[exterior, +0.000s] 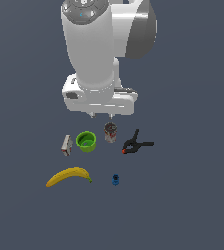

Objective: Pick up a designated object from a clutter of objects.

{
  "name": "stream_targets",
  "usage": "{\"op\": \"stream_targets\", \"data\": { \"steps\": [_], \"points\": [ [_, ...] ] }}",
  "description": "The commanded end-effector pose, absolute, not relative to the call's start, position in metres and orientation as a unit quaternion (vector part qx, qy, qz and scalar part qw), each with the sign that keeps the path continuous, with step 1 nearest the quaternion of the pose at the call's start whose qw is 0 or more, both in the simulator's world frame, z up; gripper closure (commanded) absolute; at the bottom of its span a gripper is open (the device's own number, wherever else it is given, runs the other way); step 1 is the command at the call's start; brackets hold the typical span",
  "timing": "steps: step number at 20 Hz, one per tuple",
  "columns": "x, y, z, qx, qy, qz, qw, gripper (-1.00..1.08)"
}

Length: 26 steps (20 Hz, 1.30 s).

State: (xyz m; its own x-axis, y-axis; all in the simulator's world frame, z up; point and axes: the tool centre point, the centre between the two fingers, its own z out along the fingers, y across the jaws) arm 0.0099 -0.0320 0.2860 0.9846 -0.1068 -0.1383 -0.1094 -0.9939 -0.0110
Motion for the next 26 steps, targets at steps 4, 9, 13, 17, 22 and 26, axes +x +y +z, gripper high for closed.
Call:
{"op": "stream_targets", "data": {
  "steps": [4,9,13,17,22,26],
  "points": [
    [0.021,-0.042,0.262,-0.987,0.097,0.124,0.009,-0.2],
    [0.029,-0.052,0.236,-0.974,0.138,0.179,0.005,-0.2],
    [0.033,-0.06,0.214,-0.96,0.17,0.223,0.0,-0.2],
    [0.035,-0.068,0.192,-0.943,0.201,0.266,-0.008,-0.2],
    [0.035,-0.076,0.164,-0.918,0.236,0.318,-0.021,-0.2],
    [0.031,-0.082,0.141,-0.895,0.262,0.359,-0.034,-0.2]
  ]
}}
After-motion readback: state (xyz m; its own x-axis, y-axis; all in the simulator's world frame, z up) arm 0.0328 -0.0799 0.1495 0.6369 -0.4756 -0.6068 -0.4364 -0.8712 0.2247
